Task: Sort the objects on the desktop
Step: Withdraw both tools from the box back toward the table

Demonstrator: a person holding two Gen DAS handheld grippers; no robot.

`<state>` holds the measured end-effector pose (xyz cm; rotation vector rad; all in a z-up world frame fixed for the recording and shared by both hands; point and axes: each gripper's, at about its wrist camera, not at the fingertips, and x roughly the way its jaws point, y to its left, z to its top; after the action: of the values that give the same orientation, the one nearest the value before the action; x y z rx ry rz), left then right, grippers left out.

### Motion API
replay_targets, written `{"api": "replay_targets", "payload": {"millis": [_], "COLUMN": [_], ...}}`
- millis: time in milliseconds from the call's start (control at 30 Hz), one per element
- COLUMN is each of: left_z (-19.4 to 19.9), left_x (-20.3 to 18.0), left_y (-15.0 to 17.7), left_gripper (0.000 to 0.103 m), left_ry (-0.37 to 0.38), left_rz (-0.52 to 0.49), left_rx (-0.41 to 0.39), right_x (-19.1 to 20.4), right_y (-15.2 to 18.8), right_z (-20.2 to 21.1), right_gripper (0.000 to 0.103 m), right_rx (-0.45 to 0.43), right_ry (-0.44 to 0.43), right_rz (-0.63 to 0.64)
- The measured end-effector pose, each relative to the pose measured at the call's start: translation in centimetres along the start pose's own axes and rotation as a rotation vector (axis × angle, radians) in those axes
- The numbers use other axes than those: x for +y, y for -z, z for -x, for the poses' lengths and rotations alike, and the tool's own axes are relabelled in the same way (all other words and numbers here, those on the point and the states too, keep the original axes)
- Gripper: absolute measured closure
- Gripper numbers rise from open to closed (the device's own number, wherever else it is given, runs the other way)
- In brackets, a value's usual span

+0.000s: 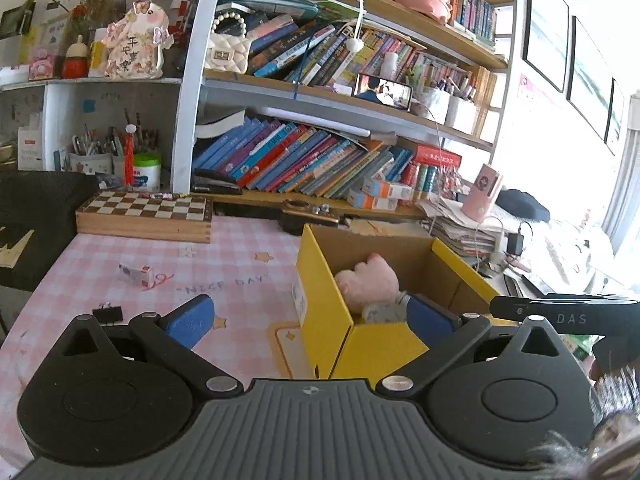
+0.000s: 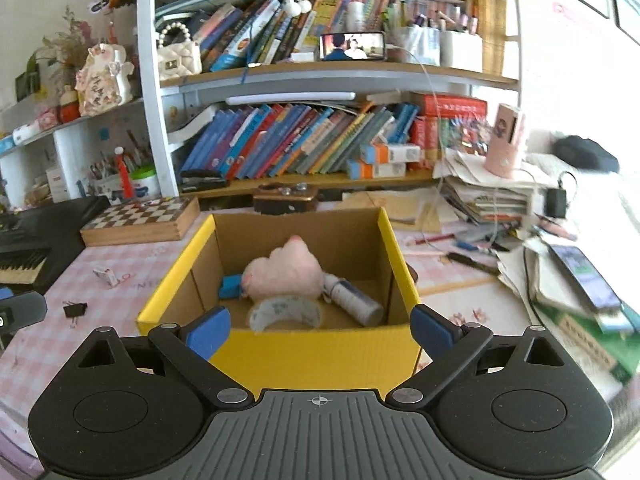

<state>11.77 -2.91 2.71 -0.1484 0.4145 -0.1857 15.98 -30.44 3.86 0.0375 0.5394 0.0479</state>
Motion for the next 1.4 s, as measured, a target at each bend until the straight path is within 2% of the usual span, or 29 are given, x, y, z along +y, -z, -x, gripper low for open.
{"api": "replay_targets", "payload": {"millis": [167,367,500,633,967,1400], "left_z": [1.2,2.4,3.0,3.7,5.2,7.3], "left_x": [1.2,2.5,4.0,4.8,5.3,7.8], "left_y": [1.3,3.2,3.9,4.3,5.5,6.6], "left_gripper": [0.000,0.000,0.000,0.000,0.000,0.000], "left_ry": [0.018,0.007,0.000,0.020,0.087,0.079], "left_rz": [0.000,-0.012,0.022,0.023,-0.057,-0.074], "left_rx": [0.044,0.110,0.153,0.165,0.208,0.233], "right_x": [1.4,3.4,5.2,6.7,9.5,12.5], "right_y": [2.0,4.8,6.6,7.3,9.2,10.8], "right_z": [1.4,3.0,3.6,4.1,5.6,6.4], "right_gripper": [0.005,0.005,0.005,0.005,0.005,0.005], "right_rx": [0.028,0.076,0.132,0.152,0.182,0.209], "right_ry": [0.036,0.060,0.049,0.042,0.043,0.026], "right_rz": [-0.024,-0.073,-0.085,-0.059,-0.063,-0.069]}}
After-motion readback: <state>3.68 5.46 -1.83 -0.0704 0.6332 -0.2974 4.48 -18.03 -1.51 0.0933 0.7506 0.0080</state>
